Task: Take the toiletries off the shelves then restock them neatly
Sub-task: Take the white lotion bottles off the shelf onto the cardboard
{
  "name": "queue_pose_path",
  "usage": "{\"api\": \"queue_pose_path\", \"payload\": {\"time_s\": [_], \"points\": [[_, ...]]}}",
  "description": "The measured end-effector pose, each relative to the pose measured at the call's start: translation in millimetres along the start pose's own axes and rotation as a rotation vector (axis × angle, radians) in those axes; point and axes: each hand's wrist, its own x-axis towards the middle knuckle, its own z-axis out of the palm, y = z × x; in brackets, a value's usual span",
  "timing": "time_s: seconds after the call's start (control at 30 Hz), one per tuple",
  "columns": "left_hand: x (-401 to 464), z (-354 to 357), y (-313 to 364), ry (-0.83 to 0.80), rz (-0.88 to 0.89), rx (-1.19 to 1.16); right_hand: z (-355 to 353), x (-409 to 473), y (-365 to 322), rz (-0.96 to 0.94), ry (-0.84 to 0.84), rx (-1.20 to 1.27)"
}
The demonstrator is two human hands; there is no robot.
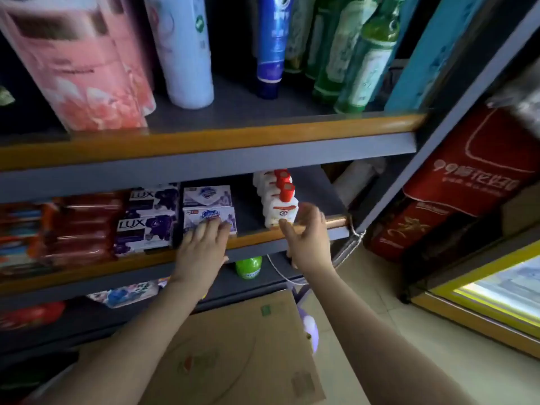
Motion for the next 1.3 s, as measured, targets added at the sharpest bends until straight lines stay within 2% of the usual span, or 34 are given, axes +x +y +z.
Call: {"api": "queue_pose_path", "payload": {"time_s": [0.1, 0.23, 0.5, 0.63, 0.73, 0.83, 0.9, 0.97, 1.13, 1.3], "points": [[1.5, 13.9, -7.8, 0.025, 0.035, 0.002, 9.5, 13.1, -10.0, -0.047, 0.069, -0.074], [-0.1, 25.8, -12.8, 0.147, 0.076, 0.01, 25.4, 24.5, -13.7, 0.028, 0.103, -0.17], [-0.1, 28.6, -16.6, 0.141, 0.082, -0.048, 47.8, 36.5, -19.3, 0.203, 0.237, -0.065], [3.0, 16.8, -17.8, 0.1, 0.046, -0.152, 34.5, 23.0, -19.3, 0.194, 0.246, 0.165], [6.0, -6.1, -4.4, 0.09, -0.022, -0.414, 13.2, -1.0, -20.2, 0.124, 0.215, 0.306], [0.9, -41.3, 23.5, 0.019, -0.173, -0.892, -4.7, -26.0, -16.6, 0.107, 0.068, 0.489], [-5.6, -56.8, 43.4, -0.042, -0.164, -1.055, -14.0, -40.8, -11.5, 0.155, -0.016, 0.543], [-13.9, -65.2, 61.1, -0.136, -0.147, -1.137, -24.4, -55.4, -7.5, 0.202, -0.05, 0.498], [-24.5, -81.6, 95.7, -0.252, -0.276, -1.198, -63.8, -74.6, -0.3, 0.191, -0.155, 0.39], [-25.2, -99.4, 125.5, -0.344, -0.391, -1.464, -112.7, -74.9, 3.7, 0.044, -0.294, 0.325]]}}
